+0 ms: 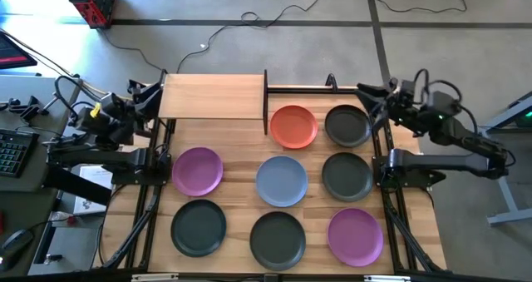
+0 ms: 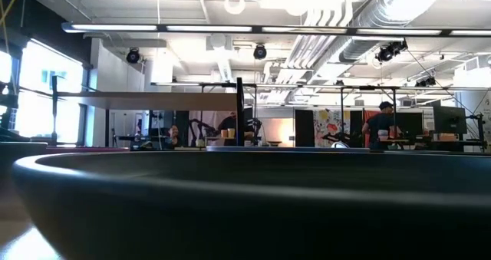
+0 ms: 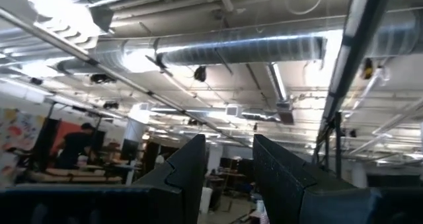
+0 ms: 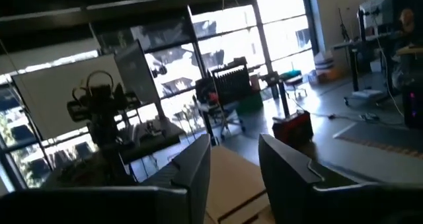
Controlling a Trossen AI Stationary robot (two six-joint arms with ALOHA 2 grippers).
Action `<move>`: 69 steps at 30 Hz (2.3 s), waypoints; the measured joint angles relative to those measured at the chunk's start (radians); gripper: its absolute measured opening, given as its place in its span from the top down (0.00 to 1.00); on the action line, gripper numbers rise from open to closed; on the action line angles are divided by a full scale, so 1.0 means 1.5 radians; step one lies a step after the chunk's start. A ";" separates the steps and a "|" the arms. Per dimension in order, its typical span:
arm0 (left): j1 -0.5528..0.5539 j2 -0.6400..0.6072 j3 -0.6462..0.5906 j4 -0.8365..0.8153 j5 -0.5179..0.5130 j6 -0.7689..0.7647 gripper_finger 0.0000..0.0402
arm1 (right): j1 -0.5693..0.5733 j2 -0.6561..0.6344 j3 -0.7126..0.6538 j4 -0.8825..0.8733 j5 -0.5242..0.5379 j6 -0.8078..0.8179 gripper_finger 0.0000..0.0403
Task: Place and stack plates onto a shelf
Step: Put the top right black plate on the shelf
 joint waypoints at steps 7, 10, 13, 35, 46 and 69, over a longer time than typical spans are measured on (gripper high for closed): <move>0.000 0.052 0.000 -0.058 -0.070 -0.018 0.71 | 0.000 0.099 0.093 -0.202 0.106 0.064 0.71; 0.000 0.078 0.000 -0.099 -0.088 -0.045 0.71 | 0.000 0.134 0.113 -0.284 0.130 0.074 0.71; 0.000 0.100 0.000 -0.146 -0.089 -0.083 0.71 | 0.000 0.160 0.115 -0.320 0.113 0.078 0.71; 0.000 0.138 0.000 -0.379 -0.089 -0.281 0.71 | -0.001 0.418 0.115 -0.553 0.023 0.257 0.71; 0.000 0.137 0.000 -0.423 -0.089 -0.320 0.71 | -0.031 0.557 0.115 -0.556 -0.004 0.302 0.71; 0.000 0.137 0.000 -0.430 -0.089 -0.320 0.71 | -0.078 0.728 0.115 -0.555 -0.011 0.242 0.71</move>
